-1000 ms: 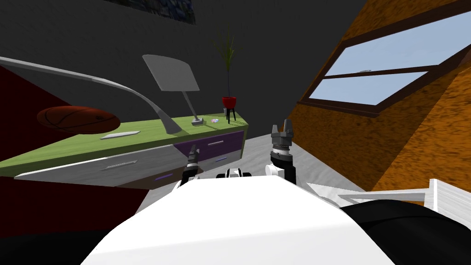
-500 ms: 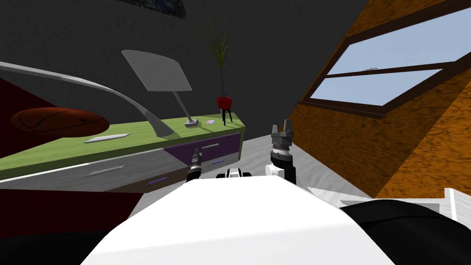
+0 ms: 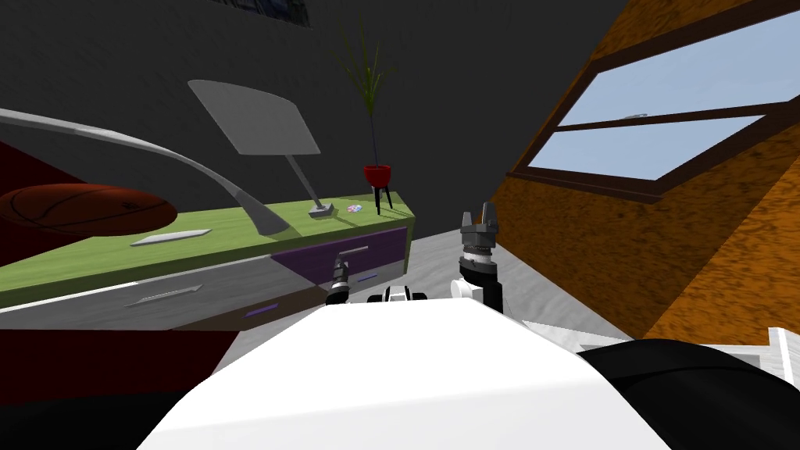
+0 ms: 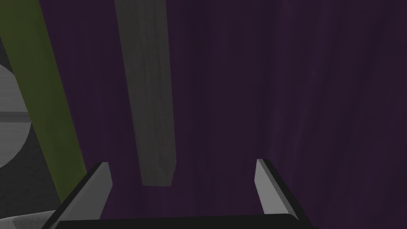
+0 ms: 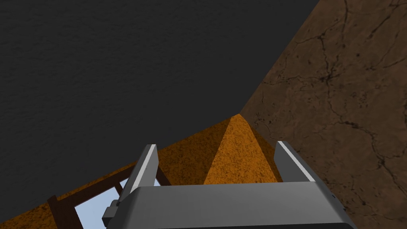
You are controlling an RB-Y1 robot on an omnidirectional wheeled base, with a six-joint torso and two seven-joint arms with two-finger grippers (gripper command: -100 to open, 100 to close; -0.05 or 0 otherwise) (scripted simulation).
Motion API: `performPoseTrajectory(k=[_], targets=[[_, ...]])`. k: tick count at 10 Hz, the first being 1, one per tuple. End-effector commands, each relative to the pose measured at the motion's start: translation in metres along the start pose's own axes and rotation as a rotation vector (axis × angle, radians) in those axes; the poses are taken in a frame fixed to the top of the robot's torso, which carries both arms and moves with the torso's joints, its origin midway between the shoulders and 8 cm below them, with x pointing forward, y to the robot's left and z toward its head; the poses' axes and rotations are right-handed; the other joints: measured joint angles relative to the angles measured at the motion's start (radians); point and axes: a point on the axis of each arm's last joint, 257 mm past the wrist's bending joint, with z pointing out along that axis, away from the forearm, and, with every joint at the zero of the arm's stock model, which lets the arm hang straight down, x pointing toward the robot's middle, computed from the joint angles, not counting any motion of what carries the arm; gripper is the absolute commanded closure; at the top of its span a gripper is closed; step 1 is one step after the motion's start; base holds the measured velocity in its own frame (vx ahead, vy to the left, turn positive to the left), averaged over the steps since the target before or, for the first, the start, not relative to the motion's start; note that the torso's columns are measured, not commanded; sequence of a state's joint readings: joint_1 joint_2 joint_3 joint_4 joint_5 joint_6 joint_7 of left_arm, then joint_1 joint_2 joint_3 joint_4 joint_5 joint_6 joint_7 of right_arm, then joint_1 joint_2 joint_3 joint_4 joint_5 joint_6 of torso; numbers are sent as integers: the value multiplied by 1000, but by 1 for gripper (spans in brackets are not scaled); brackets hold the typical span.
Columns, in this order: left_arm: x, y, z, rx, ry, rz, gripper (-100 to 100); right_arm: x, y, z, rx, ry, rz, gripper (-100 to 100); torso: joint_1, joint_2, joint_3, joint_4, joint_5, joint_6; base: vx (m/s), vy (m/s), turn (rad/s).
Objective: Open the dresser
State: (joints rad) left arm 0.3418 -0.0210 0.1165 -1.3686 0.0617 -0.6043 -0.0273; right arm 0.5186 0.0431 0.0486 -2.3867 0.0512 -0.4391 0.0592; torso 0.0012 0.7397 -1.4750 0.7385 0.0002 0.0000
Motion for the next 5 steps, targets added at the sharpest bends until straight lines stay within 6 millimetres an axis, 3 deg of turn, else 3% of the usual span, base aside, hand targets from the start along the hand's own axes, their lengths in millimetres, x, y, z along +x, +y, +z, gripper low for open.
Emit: performPoseTrajectory(k=[1, 2, 5], targets=[[-1, -4, 3, 3, -1, 1, -100, 0, 0, 0, 0, 0, 0, 0, 0, -4, -2, -1, 0, 0, 45, 8, -3], [-1, -5, 3, 1, -1, 1, 100, 0, 0, 0, 0, 0, 0, 0, -1, -3, -2, -1, 0, 0, 6, 2, 1], [-1, -9, 0, 4, 2, 1, 100, 0, 0, 0, 0, 0, 0, 0, 1, -2, 0, -6, 5, 1, -135, -35, 10]])
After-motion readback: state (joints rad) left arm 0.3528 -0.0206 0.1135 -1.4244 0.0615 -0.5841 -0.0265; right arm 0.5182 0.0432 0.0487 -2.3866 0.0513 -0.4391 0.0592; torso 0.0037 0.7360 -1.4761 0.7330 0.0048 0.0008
